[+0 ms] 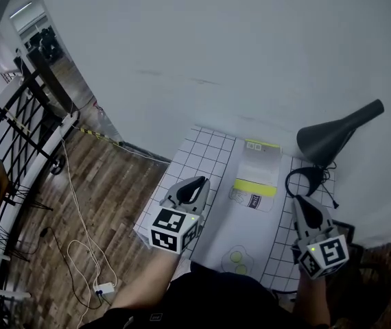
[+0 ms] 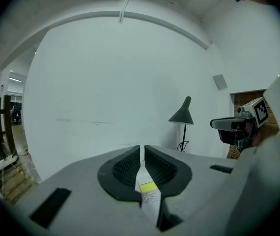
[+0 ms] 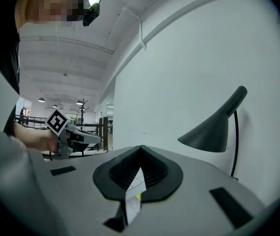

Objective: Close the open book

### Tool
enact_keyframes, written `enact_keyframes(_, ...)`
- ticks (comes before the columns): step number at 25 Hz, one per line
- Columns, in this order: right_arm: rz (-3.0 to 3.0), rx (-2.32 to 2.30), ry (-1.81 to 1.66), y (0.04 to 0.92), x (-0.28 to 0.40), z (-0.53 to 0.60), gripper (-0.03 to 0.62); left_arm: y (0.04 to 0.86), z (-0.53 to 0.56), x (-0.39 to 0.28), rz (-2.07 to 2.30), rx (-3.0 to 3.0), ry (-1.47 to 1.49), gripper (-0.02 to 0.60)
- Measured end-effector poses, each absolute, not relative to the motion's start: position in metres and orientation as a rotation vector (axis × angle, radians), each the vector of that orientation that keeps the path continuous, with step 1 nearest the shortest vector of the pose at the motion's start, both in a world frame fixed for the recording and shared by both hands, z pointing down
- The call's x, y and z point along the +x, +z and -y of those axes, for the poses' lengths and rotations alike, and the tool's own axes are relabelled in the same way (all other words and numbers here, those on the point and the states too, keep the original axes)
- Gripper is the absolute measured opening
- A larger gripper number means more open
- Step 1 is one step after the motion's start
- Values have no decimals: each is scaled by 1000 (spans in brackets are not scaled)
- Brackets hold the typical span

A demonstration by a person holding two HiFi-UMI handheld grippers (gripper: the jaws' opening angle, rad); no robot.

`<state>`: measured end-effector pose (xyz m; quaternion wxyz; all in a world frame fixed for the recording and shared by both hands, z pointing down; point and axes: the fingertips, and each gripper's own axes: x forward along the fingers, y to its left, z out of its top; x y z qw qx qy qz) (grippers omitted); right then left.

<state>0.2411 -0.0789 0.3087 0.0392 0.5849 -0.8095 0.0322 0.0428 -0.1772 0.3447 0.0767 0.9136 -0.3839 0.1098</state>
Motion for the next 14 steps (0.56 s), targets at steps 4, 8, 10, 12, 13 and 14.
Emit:
enact_keyframes(4,2487,1795,117,310,242,78,3,343,177,45,1145,2742,322,37)
enact_keyframes(8,2490,1796,111,308,242,76,3,342,177,46,1140,2743,313,37)
enact_keyframes(10,2488,1800,111,308,244,74,3,342,176,48,1137,2745,314,37)
enact_keyframes(12,2488,1800,115,309,245,72,3,342,174,50,1133,2748,314,37)
enact_keyframes(13,2488,1799,119,309,245,71,3,342,173,51,1131,2750,315,37)
enact_keyframes(14,2488,1799,123,309,246,70,3,342,172,52,1130,2751,315,37)
